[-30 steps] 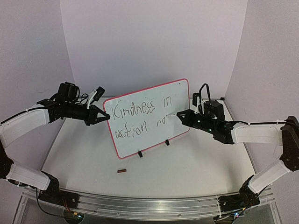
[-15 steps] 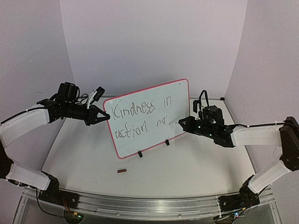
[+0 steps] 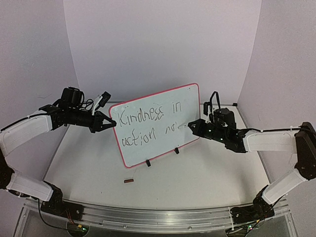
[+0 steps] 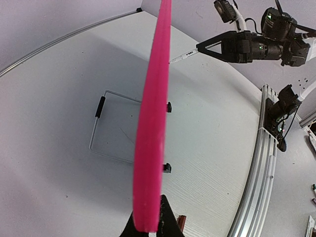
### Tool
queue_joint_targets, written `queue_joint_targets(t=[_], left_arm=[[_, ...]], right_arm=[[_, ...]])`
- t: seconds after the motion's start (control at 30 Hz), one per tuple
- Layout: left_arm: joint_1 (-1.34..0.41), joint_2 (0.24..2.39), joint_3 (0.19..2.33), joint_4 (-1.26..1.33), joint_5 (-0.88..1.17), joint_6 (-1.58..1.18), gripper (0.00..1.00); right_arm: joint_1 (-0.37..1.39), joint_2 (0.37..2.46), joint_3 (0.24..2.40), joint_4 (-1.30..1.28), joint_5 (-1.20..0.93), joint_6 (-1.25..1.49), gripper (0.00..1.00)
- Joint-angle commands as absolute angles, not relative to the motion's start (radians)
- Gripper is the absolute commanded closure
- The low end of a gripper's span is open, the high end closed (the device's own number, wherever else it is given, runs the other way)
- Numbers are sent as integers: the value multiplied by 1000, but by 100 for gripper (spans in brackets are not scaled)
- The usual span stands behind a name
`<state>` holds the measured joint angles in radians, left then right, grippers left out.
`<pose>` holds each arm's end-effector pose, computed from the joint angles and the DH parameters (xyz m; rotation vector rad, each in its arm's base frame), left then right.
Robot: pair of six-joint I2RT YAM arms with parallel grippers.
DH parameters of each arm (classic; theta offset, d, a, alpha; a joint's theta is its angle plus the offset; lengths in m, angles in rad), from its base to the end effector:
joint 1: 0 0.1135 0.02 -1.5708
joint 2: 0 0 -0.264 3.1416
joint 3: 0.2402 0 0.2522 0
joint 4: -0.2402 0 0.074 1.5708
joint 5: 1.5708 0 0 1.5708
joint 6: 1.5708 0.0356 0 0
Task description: Write a sentence on the whiteboard
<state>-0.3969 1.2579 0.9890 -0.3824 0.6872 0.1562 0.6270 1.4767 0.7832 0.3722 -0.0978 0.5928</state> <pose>0.2417 -0.1258 0.2959 0.9562 1.9699 -0.8941 0.2618 0.1939 0.2313 -0.1046 1.9961 0.9052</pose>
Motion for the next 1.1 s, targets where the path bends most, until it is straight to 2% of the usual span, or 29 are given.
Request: queue_joint_targets(t=[0.0,1.07], left_arm=[[-414,1294,980,-459,634,204,100],[-414,1298,979,-459,635,205,100]], right_arm=[[621,1480,834,387,-84,574,100],[621,1439,799,373,-51,574,100]])
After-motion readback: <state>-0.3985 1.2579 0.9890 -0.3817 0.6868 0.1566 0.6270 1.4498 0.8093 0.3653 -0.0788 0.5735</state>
